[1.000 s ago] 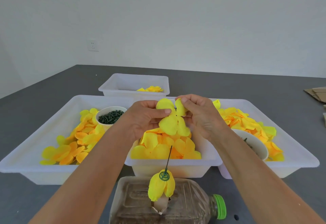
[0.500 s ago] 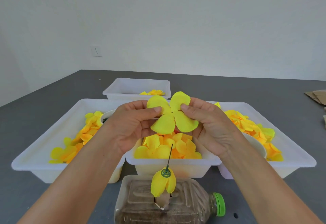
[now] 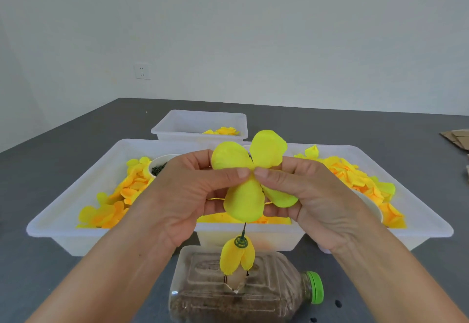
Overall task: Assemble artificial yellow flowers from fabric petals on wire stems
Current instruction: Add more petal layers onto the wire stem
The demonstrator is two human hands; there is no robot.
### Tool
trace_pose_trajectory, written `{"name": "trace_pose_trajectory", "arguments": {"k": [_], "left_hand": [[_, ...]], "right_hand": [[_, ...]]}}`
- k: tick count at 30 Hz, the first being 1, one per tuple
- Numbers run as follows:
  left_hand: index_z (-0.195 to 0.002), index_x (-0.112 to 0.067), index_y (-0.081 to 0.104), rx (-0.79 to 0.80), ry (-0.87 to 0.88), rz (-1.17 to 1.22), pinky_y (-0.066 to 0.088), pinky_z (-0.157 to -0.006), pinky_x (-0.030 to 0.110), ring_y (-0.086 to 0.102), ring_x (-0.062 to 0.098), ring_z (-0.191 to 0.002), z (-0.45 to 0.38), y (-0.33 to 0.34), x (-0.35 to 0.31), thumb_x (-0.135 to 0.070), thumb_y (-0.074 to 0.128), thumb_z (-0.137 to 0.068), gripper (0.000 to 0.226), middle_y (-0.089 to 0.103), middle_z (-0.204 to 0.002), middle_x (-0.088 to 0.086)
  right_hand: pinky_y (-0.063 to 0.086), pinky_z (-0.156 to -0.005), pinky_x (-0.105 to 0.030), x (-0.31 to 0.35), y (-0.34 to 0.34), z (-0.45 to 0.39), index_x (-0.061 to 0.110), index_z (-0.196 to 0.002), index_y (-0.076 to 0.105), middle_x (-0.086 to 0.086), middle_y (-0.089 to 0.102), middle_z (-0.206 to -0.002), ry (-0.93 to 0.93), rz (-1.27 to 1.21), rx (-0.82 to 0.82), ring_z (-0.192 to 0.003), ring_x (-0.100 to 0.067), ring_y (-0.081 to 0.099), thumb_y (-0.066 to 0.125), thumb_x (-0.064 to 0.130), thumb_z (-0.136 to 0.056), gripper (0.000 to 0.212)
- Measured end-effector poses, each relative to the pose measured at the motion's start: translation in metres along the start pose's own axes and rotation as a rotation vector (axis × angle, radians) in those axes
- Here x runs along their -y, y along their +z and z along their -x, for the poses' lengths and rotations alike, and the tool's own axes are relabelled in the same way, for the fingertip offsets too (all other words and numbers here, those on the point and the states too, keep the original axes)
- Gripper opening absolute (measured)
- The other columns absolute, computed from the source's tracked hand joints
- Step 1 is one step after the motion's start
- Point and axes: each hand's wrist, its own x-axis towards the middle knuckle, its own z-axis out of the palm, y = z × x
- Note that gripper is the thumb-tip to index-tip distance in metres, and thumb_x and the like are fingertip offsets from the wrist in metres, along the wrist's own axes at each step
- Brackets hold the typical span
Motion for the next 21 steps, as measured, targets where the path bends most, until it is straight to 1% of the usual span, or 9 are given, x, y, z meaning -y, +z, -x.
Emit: {"name": "trace_pose_trajectory", "arguments": {"k": [3,8,10,12,13,15,18,19,21], "left_hand": [[-0.078,-0.010,0.073,0.007,-0.025,-0.011,0.057,-0.051,0.032,0.070,0.024,-0.064,0.005,-0.002,0.004,-0.015,0.073,-0.047,0.032,0.073,-0.079,0.011],[-0.083,-0.008,0.072,0.003,-0.067,-0.034,0.055,-0.050,0.031,0.069,0.024,-0.063,0.010,-0.002,0.011,-0.020,0.074,-0.042,0.043,0.073,-0.080,0.013],[-0.085,-0.007,0.072,0.000,-0.083,-0.026,0.056,-0.051,0.032,0.071,0.029,-0.069,0.009,-0.002,0.013,-0.020,0.074,-0.042,0.044,0.073,-0.083,0.016],[-0.089,-0.006,0.071,-0.012,-0.095,-0.028,0.058,-0.055,0.036,0.070,0.038,-0.081,0.008,-0.002,0.015,-0.020,0.074,-0.045,0.047,0.072,-0.087,0.019],[-0.090,-0.006,0.070,-0.020,-0.101,-0.027,0.059,-0.059,0.038,0.068,0.041,-0.086,0.007,-0.003,0.016,-0.021,0.074,-0.045,0.047,0.072,-0.089,0.019],[-0.091,-0.006,0.070,-0.034,-0.112,-0.020,0.059,-0.064,0.040,0.067,0.043,-0.090,0.006,-0.002,0.018,-0.021,0.073,-0.045,0.048,0.072,-0.091,0.019],[-0.091,-0.006,0.069,-0.041,-0.136,-0.005,0.058,-0.061,0.039,0.069,0.037,-0.080,0.005,-0.002,0.020,-0.017,0.072,-0.047,0.046,0.073,-0.088,0.018],[-0.092,-0.005,0.068,-0.040,-0.144,0.002,0.059,-0.059,0.038,0.069,0.033,-0.075,0.004,-0.002,0.021,-0.016,0.072,-0.047,0.046,0.073,-0.087,0.017],[-0.093,-0.003,0.067,-0.036,-0.158,0.018,0.059,-0.057,0.036,0.069,0.027,-0.067,0.005,-0.003,0.022,-0.014,0.072,-0.047,0.048,0.073,-0.084,0.016]], "right_hand": [[0.054,-0.056,-0.025,-0.002,0.001,0.003,0.014,-0.074,0.074,-0.007,0.072,-0.078,0.042,0.051,-0.006,-0.064,-0.017,0.066,0.074,0.032,-0.047,0.032],[0.053,-0.052,-0.024,-0.007,0.001,0.005,0.009,-0.080,0.073,-0.009,0.069,-0.075,0.109,0.076,-0.043,-0.061,-0.016,0.063,0.072,0.030,-0.051,0.036],[0.051,-0.049,-0.023,-0.008,0.003,0.005,0.011,-0.077,0.072,-0.007,0.069,-0.070,0.131,0.063,-0.048,-0.056,-0.015,0.063,0.071,0.029,-0.054,0.029],[0.050,-0.047,-0.022,-0.009,0.005,0.004,0.014,-0.073,0.071,-0.004,0.068,-0.065,0.149,0.038,-0.055,-0.051,-0.014,0.062,0.070,0.026,-0.058,0.019],[0.049,-0.047,-0.022,-0.010,0.005,0.003,0.014,-0.073,0.070,-0.004,0.068,-0.064,0.160,0.024,-0.063,-0.050,-0.013,0.062,0.070,0.024,-0.061,0.015],[0.050,-0.047,-0.022,-0.012,0.006,0.001,0.013,-0.076,0.069,-0.004,0.068,-0.065,0.182,0.010,-0.074,-0.051,-0.013,0.062,0.069,0.020,-0.066,0.012],[0.051,-0.049,-0.023,-0.014,0.006,-0.002,0.013,-0.077,0.070,-0.003,0.068,-0.068,0.203,0.003,-0.082,-0.053,-0.013,0.062,0.069,0.016,-0.071,0.007],[0.051,-0.049,-0.023,-0.014,0.006,-0.002,0.013,-0.076,0.070,-0.003,0.068,-0.068,0.208,-0.004,-0.082,-0.055,-0.013,0.062,0.071,0.018,-0.068,0.010],[0.052,-0.052,-0.026,-0.015,0.005,-0.002,0.013,-0.073,0.071,-0.005,0.068,-0.070,0.216,-0.027,-0.085,-0.059,-0.016,0.062,0.071,0.024,-0.054,0.022]]}}
